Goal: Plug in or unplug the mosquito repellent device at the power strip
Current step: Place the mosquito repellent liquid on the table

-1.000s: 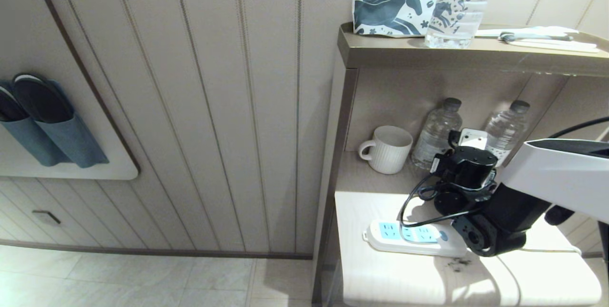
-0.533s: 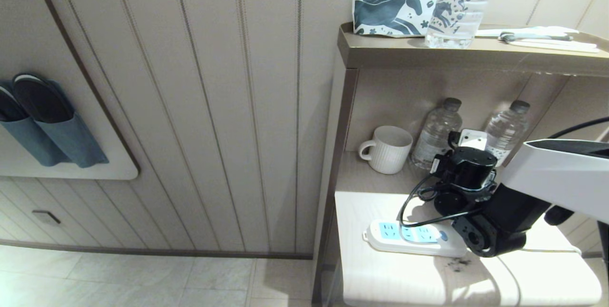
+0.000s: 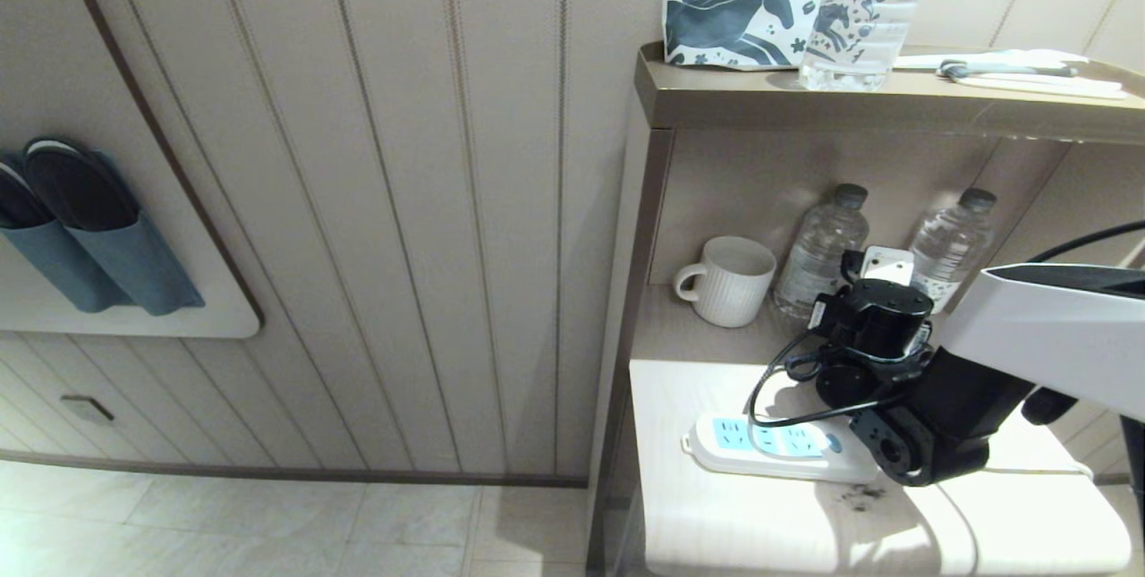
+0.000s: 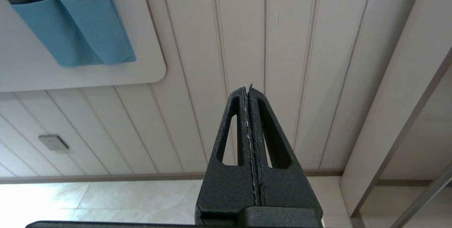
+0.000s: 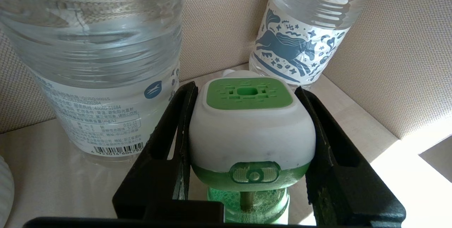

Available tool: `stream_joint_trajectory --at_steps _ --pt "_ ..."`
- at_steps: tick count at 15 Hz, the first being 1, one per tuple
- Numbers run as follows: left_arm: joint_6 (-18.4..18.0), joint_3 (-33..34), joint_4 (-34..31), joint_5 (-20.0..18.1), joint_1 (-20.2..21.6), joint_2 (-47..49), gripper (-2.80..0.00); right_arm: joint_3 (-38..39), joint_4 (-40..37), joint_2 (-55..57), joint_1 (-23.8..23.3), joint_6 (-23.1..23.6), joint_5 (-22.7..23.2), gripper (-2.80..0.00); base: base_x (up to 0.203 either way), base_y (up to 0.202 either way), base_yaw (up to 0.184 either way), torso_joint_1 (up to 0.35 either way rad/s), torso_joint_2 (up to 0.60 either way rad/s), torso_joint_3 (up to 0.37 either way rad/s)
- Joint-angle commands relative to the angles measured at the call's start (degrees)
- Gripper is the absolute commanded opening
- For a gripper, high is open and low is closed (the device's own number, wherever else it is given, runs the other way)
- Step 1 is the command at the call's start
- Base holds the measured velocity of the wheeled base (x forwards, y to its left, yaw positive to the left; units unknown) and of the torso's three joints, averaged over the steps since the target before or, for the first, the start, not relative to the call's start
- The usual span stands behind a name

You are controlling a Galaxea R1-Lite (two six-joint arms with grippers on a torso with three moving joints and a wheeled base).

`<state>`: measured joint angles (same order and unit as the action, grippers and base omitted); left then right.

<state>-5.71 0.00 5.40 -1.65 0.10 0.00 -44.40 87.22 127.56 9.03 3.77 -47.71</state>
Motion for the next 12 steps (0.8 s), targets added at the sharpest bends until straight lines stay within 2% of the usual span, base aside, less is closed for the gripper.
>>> stream_joint_trajectory --at_steps 1,12 --pt "-0.06 0.00 0.05 -0.02 0.02 0.00 -2.80 0.01 2.73 -0.03 0.11 0.01 -0.27 -2.80 0.000 0.000 0.000 0.000 0.00 0.000" --pt "-0.10 0.00 0.05 -0.02 0.02 0.00 -2.80 0.45 2.73 0.49 0.28 0.01 -0.27 -2.80 0.000 0.000 0.000 0.000 0.00 0.000"
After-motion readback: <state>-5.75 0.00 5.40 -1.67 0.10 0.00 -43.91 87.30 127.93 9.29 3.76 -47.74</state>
